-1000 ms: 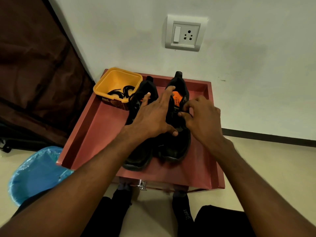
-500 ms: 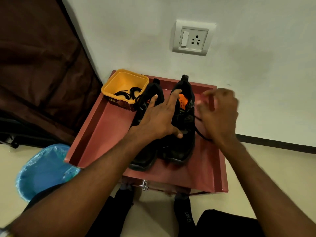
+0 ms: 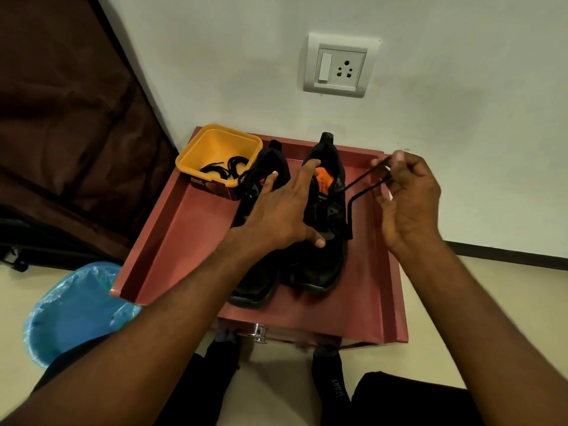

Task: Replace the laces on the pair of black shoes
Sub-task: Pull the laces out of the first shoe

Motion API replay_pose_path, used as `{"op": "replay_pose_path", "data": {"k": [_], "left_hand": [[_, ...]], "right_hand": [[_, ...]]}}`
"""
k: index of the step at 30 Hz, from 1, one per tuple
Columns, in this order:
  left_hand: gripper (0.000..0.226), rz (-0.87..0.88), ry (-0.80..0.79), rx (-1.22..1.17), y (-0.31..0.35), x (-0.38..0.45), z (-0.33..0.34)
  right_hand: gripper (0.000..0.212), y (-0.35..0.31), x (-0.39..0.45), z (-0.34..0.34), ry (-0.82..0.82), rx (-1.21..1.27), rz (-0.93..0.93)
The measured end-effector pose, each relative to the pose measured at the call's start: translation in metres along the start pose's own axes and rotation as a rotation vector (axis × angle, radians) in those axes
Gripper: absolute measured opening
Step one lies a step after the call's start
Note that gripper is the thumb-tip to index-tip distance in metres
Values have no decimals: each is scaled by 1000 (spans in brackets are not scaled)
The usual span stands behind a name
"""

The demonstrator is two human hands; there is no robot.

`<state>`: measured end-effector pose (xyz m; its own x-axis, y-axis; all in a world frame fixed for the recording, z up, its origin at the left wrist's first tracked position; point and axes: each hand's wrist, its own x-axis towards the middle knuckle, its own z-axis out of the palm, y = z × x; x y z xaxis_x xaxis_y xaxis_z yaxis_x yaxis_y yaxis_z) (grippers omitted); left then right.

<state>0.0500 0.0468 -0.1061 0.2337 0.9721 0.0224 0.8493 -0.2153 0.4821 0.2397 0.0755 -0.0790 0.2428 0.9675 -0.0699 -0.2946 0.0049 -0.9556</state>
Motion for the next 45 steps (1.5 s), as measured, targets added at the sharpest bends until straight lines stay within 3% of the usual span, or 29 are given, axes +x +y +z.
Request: {"op": "replay_pose_path", "data": {"k": [2, 4, 6, 8, 10, 15, 17, 20, 22, 23, 29, 33, 36, 39, 42, 44, 45], "left_hand": [[144, 10, 2, 10, -2, 0, 1], [143, 13, 12, 49, -5, 0, 2], [139, 5, 20, 112, -10, 1, 3], [135, -3, 16, 172, -14, 3, 3], [133, -12, -8, 191, -16, 3, 2], [132, -25, -10, 221, -16, 3, 0], [132, -31, -2, 225, -15, 3, -1], [131, -50, -2, 196, -11, 3, -3], [131, -54, -1, 197, -10, 3, -4], [130, -54, 0, 195, -11, 3, -4], [128, -55, 8, 177, -12, 1, -6], [129, -55, 6, 168, -13, 1, -5], [128, -49, 16, 175, -12, 1, -4], [127, -50, 20, 177, -12, 2, -3], [126, -49, 19, 170, -12, 2, -4], [127, -55, 11, 160, -11, 2, -5], [127, -57, 9, 155, -11, 2, -5]], "right_hand": [[14, 7, 4, -5, 33, -291, -52], [51, 18, 1, -8, 19, -755, -187], [68, 24, -3, -4, -67, -1033, -386], [51, 29, -4, -2, -192, -1231, -526], [30, 32, -4, -2, -310, -1327, -472], [8, 33, -6, -4, -398, -1358, -371], [12, 32, -5, -2, -362, -1206, -297], [22, 18, -3, 7, -135, -467, -37], [28, 10, -5, 11, -71, 77, 100], [28, 10, -5, 11, -63, 179, 130], [21, 17, -5, 6, -77, -121, 163], [37, 23, -5, -2, -282, -739, 2], [34, 29, -13, -2, -419, -1089, -139], [18, 27, -15, 3, -424, -1126, -164], [18, 29, -11, 1, -430, -1086, -115], [17, 28, -12, 3, -356, -794, 7], [20, 24, -11, 4, -304, -533, 116]]}}
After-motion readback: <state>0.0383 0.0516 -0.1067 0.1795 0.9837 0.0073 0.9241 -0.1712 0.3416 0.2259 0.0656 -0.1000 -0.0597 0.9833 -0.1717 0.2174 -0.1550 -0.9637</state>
